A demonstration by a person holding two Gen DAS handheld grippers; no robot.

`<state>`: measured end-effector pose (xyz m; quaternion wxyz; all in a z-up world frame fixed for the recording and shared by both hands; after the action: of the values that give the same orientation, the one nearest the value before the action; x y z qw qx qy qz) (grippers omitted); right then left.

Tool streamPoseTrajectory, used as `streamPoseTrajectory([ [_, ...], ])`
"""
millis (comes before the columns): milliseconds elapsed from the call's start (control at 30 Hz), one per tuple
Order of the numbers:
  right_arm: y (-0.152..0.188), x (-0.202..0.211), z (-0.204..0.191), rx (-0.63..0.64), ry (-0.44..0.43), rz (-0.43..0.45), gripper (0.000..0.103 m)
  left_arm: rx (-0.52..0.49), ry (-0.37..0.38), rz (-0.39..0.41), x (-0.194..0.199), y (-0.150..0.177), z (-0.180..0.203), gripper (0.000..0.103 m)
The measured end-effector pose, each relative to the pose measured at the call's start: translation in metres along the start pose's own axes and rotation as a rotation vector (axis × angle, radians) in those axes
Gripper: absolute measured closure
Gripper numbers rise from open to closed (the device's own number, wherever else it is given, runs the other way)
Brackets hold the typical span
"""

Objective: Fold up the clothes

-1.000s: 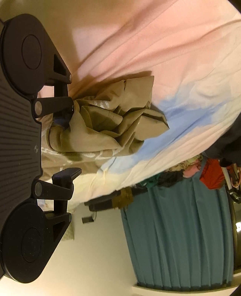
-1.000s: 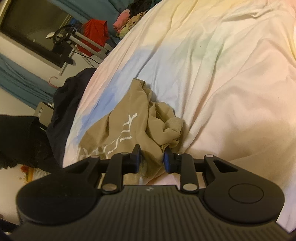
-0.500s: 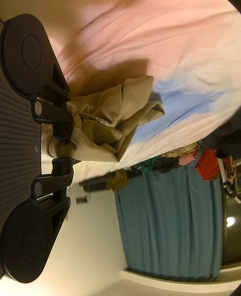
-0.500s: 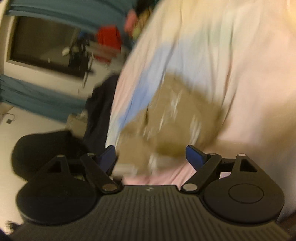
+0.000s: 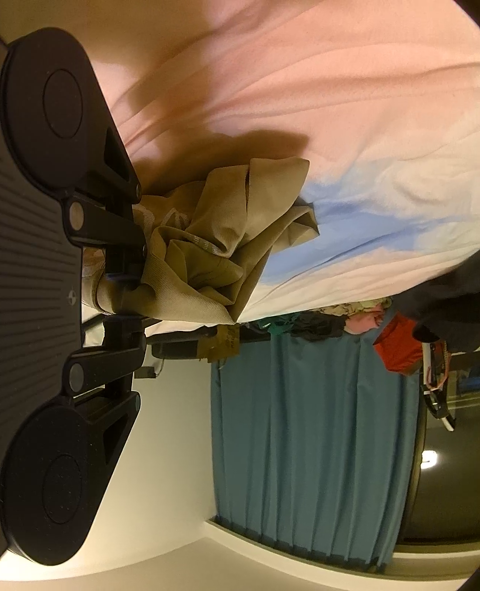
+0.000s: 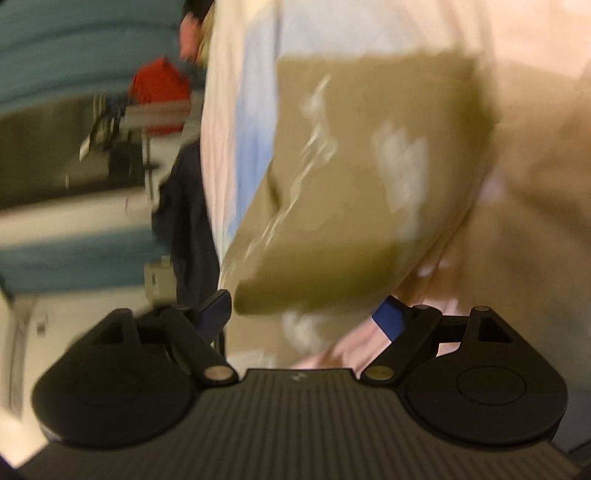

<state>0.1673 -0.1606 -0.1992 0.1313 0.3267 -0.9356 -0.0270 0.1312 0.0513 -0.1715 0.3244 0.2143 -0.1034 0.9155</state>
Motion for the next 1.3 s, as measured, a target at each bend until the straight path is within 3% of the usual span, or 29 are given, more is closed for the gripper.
streamPoseTrajectory([
  [100, -0.025, 0.019, 0.007, 0.029, 0.006, 0.111, 0.027, 0.008, -0.001, 0.007, 0.002, -0.003, -0.003, 0.087],
  [167, -0.039, 0.031, 0.009, 0.047, 0.013, 0.163, 0.042, 0.011, -0.002, 0.008, 0.004, -0.004, -0.004, 0.087],
  [233, -0.042, 0.03, 0.011, 0.072, 0.042, 0.144, 0.058, 0.006, -0.004, 0.011, 0.004, -0.004, -0.004, 0.087],
  [400, -0.038, 0.021, 0.007, 0.159, 0.093, 0.108, 0.075, 0.009, -0.021, 0.023, 0.007, -0.007, -0.008, 0.087],
  [500, -0.04, 0.028, -0.005, 0.18, 0.087, 0.119, 0.079, -0.002, -0.025, 0.026, 0.01, -0.005, -0.005, 0.087],
  [600, -0.045, 0.047, -0.023, 0.196, 0.069, 0.123, 0.079, 0.035, 0.022, 0.01, 0.018, 0.003, 0.006, 0.087],
  [767, -0.066, 0.085, -0.07, 0.228, 0.028, 0.142, 0.079, 0.048, 0.01, -0.078, 0.013, 0.022, 0.046, 0.087],
  [967, -0.145, 0.126, -0.124, 0.32, 0.031, 0.239, 0.079, -0.14, -0.063, -0.178, -0.054, 0.046, 0.139, 0.087],
  [1133, -0.246, 0.133, -0.164, 0.381, 0.05, 0.35, 0.079, -0.255, -0.09, -0.238, -0.167, 0.052, 0.219, 0.088],
  [1300, -0.347, 0.121, -0.2, 0.498, 0.092, 0.457, 0.079, -0.379, -0.122, -0.21, -0.278, 0.053, 0.289, 0.089],
])
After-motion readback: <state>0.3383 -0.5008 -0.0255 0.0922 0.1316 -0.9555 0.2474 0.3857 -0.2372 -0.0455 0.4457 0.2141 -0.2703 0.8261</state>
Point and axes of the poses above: each gripper's, at about its wrist camera, not at the fingertips, and x roughly against the way its jaws point, z to its right, y to its underside, the point moved 9 cm from there along -x, roughly the way its jaws point, and after that the axes turned 14 degrees about -y, right-handed, at the moved point
